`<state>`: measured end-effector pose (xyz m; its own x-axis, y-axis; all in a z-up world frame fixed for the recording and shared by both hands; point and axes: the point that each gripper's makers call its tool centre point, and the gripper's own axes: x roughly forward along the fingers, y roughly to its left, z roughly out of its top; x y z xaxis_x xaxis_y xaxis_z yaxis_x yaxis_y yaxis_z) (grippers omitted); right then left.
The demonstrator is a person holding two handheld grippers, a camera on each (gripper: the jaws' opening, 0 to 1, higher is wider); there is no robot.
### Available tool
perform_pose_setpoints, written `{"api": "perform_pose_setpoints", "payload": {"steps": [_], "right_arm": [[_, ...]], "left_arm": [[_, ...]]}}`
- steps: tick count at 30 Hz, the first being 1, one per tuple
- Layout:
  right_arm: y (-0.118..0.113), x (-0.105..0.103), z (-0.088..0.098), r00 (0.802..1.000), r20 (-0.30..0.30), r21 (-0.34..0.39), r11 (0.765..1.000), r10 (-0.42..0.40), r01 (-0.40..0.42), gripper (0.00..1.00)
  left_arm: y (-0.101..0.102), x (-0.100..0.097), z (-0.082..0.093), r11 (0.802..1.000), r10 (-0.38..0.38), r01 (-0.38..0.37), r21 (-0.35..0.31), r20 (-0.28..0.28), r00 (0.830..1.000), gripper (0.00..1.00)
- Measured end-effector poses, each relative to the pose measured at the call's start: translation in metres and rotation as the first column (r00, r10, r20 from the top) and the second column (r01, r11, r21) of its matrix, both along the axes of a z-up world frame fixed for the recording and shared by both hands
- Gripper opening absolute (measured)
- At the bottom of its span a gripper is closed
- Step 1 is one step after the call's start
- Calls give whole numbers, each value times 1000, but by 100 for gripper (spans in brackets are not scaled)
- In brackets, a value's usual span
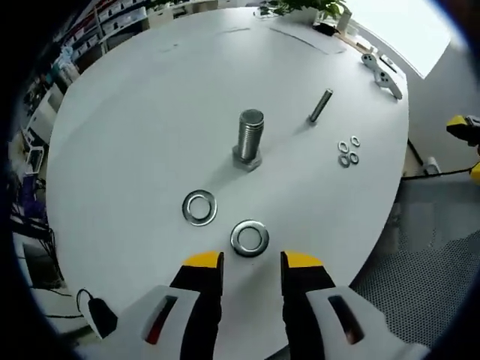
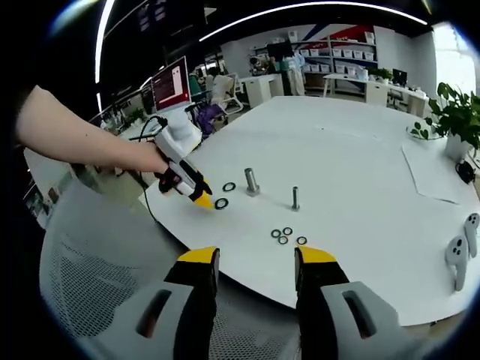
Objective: Place the washer onto the threaded stud by aligning its center hole with the stud, sliding it down to the base, and recovering from edge contact or off-axis alignment until the washer reaches the visible bottom stop.
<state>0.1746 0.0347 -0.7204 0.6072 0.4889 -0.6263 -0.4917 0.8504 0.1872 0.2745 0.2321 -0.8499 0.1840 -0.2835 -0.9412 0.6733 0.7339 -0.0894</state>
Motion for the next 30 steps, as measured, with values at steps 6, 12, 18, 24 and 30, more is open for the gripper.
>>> {"api": "perform_pose_setpoints", "payload": {"steps": [6,12,18,24,30], "right_arm": [[-2,1,0,1000,-1,5,1000,-13,13,43],[-3,1,0,1000,-1,7,1000,-20,21,43],[-3,1,0,1000,2,9,1000,-22,22,43],[-3,1,0,1000,-1,7,1000,-16,16,43],[-2,1,-1,1000,-5,10,1000,-13,13,43]], "left_arm": [[-8,1,-11,998,-47,48,31,-17,999,30],[-11,4,-15,997,-60,61,49,-26,998,30],[-6,7,-15,986,-123,122,113,-4,992,22],[-7,6,-14,983,-138,136,127,3,990,21],[4,1,-15,968,-179,186,166,-52,982,21]]}}
